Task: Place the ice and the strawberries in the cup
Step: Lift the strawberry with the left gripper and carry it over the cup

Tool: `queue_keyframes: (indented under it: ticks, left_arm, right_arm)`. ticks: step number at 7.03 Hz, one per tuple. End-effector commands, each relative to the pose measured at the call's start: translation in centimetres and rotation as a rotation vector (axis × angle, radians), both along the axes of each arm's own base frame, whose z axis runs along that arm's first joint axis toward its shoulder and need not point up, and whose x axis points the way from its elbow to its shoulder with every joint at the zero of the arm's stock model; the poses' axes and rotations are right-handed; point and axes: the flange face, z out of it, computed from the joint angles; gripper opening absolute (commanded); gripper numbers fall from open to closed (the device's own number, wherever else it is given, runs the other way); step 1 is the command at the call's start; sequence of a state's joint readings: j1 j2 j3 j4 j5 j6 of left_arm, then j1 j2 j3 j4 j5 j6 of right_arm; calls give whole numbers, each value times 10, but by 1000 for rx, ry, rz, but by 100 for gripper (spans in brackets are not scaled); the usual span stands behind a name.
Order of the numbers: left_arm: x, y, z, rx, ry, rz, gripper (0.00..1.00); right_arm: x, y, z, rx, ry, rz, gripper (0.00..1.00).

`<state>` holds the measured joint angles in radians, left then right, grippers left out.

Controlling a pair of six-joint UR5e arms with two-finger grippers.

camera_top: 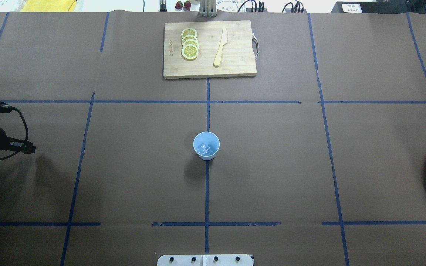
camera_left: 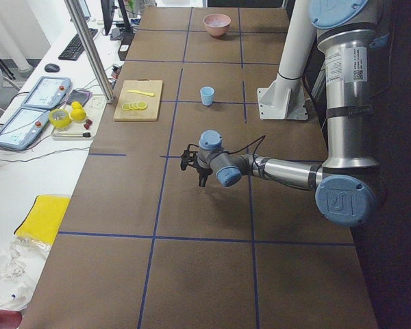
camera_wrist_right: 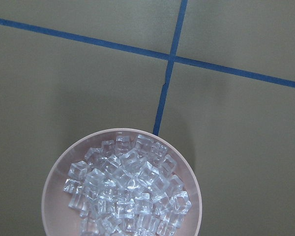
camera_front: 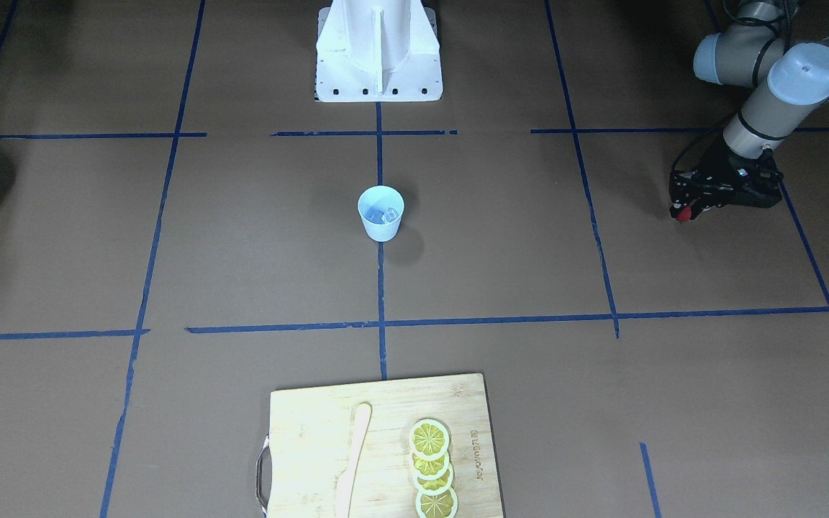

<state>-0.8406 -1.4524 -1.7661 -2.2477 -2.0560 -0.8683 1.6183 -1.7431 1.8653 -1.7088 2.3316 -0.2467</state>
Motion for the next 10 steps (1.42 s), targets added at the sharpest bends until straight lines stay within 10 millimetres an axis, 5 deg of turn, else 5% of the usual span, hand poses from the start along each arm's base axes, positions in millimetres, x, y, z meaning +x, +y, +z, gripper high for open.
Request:
queue_keyframes:
  ticks: [1, 4, 6, 8, 10]
  left_arm:
    - [-23, -1, -72, -51, 10, -12, 1]
    - [-20, -4, -174, -77, -12, -10, 0]
    - [-1, -24, -236, -95, -29, -9, 0]
    - [56, -27, -305, -143, -8, 6, 0]
    - [120, -23, -347, -232, 22, -32, 0]
  right_arm:
    - [0, 0, 0, 0, 0, 1, 99]
    - [0, 0, 1, -2, 0, 0, 99]
    - [0, 0, 0, -2, 0, 1, 99]
    - [0, 1, 1, -3, 0, 1, 99]
    - [0, 1, 1, -4, 0, 2, 99]
